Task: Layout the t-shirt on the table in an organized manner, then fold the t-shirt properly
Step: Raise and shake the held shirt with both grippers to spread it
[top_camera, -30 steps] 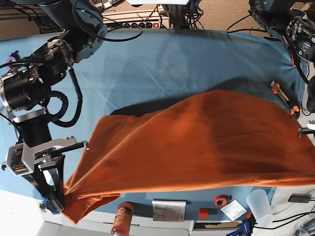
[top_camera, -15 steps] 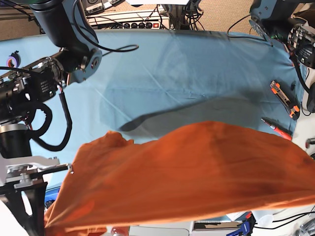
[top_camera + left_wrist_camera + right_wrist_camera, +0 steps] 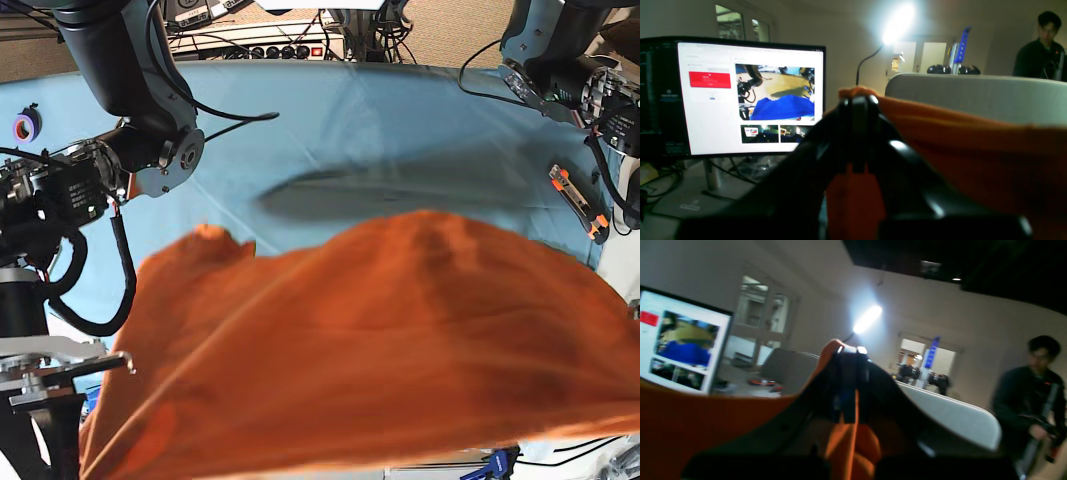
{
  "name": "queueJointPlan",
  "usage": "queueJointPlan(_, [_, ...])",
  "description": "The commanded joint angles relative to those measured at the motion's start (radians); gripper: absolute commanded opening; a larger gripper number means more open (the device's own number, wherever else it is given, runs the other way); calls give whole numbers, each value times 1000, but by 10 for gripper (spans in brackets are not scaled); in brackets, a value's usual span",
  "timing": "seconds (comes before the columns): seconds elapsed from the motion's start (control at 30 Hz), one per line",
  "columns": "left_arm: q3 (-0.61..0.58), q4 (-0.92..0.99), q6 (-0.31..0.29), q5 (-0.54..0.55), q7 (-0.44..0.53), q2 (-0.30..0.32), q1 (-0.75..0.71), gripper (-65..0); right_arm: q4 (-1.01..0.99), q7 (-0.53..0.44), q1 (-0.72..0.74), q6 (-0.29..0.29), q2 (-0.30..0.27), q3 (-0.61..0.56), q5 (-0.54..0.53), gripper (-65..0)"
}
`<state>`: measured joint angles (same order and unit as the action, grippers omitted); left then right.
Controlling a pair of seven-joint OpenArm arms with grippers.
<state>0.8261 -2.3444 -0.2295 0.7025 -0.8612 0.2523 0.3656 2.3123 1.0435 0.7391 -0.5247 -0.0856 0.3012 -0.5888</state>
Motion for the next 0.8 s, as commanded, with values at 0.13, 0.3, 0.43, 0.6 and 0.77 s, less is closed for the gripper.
queueJointPlan(0.13, [1, -12, -1, 38, -15, 14, -3, -650, 44, 3, -42, 3, 13, -1, -20, -650])
queueJointPlan(0.3, [1, -12, -50, 73, -86, 14, -9, -650, 44, 15, -98, 2, 52, -1, -39, -650])
queueJointPlan(0.43, [2, -12, -48, 73, -73, 14, -8, -650, 44, 8, -85, 2, 57, -1, -40, -650])
queueJointPlan(0.6, [2, -12, 0, 72, -71, 14, -8, -650, 44, -5, -85, 0, 82, -1, -40, -650])
queueJointPlan(0.77, [16, -12, 0, 73, -59, 13, -8, -650, 44, -27, -85, -10, 132, -1, -44, -650])
